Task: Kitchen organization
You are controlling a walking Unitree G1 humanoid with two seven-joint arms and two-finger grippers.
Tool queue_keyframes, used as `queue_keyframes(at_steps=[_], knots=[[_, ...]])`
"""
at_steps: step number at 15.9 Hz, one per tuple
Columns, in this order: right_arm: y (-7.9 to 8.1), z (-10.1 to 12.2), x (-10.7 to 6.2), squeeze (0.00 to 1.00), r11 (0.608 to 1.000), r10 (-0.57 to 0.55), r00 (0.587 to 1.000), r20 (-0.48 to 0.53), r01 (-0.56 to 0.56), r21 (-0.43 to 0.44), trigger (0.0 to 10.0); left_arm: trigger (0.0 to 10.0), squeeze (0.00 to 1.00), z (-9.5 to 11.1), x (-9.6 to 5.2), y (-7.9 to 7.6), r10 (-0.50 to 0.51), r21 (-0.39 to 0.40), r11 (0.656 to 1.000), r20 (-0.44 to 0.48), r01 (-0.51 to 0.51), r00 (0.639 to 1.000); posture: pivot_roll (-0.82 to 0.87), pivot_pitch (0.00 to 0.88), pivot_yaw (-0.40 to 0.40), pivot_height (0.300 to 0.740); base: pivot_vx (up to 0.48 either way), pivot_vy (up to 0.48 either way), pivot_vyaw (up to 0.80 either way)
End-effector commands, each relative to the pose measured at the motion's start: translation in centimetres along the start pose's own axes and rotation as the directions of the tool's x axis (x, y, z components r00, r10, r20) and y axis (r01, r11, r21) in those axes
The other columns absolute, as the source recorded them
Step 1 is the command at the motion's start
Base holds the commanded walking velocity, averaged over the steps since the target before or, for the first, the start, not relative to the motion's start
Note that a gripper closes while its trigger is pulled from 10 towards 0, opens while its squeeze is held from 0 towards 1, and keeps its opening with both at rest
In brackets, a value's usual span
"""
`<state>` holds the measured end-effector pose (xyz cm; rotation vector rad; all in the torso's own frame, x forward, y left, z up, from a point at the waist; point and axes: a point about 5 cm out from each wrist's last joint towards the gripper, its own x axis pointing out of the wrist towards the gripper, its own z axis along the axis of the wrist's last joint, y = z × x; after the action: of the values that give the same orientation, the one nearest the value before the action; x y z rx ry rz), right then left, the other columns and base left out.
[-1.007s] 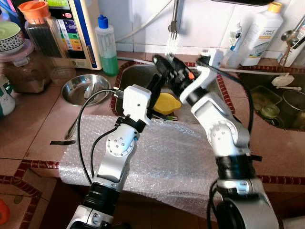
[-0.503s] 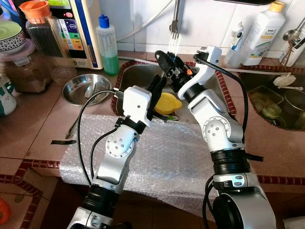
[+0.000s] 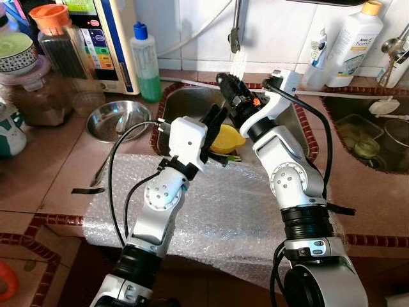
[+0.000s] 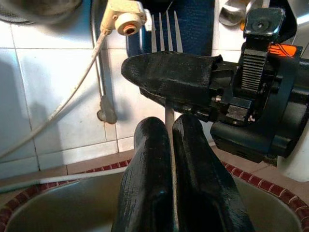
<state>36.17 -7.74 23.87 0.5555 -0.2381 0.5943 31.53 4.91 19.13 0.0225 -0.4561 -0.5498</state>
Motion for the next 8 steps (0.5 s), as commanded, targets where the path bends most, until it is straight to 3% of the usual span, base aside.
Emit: queue_keyframes(at_steps=[1, 2, 3, 4, 5, 6, 8], knots=[[-1.2, 0.3, -0.6, 0.0, 0.998, -0.068, 0.998, 0.017, 0.068, -0.012, 0.0, 0.0, 0.0, 0.8, 0.3, 0.4, 0.003, 0.002, 1.0, 0.042, -0.003, 0.999, -0.01, 0.053, 0.057, 0.74, 0.0, 0.0, 0.0], [-1.4, 0.4, -0.6, 0.0, 0.997, -0.077, 0.997, 0.025, 0.078, -0.029, 0.0, 0.0, 0.8, 0.8, 0.3, 0.5, 0.0, -0.009, 1.0, 0.04, 0.001, 0.999, 0.0, 0.051, 0.061, 0.74, 0.0, 0.0, 0.0], [-1.6, 0.5, -0.7, 0.0, 0.996, -0.085, 0.996, 0.03, 0.086, -0.036, 0.0, 0.0, 1.0, 0.8, 0.3, 0.5, 0.001, -0.014, 1.0, 0.038, -0.001, 0.999, 0.0, 0.05, 0.063, 0.74, 0.0, 0.0, 0.0], [-2.0, 0.6, -0.9, 0.0, 0.993, -0.101, 0.994, 0.038, 0.103, -0.063, 0.0, 6.3, 1.0, 0.7, 0.2, 0.7, 0.002, -0.019, 1.0, 0.032, -0.001, 0.999, 0.0, 0.049, 0.067, 0.74, 0.0, 0.0, 0.0], [-2.3, 0.8, -1.0, 0.0, 0.99, -0.114, 0.992, 0.046, 0.117, -0.073, 0.0, 7.1, 1.0, 0.6, 0.1, 0.7, -0.001, -0.023, 1.0, 0.026, 0.002, 1.0, 0.01, 0.048, 0.068, 0.74, 0.0, 0.0, 0.0], [-2.7, 0.9, -1.1, 0.0, 0.986, -0.137, 0.989, 0.054, 0.141, -0.09, 0.0, 10.0, 1.0, 0.6, 0.0, 0.9, -0.007, -0.021, 1.0, 0.024, 0.008, 1.0, 0.01, 0.049, 0.068, 0.74, 0.0, 0.0, 0.0], [-3.5, 1.1, -1.2, 0.0, 0.976, -0.181, 0.981, 0.07, 0.188, -0.113, 0.0, 10.0, 1.0, 0.5, -0.2, 1.3, -0.017, -0.009, 1.0, 0.009, 0.017, 1.0, 0.02, 0.049, 0.071, 0.74, 0.0, 0.0, 0.0]])
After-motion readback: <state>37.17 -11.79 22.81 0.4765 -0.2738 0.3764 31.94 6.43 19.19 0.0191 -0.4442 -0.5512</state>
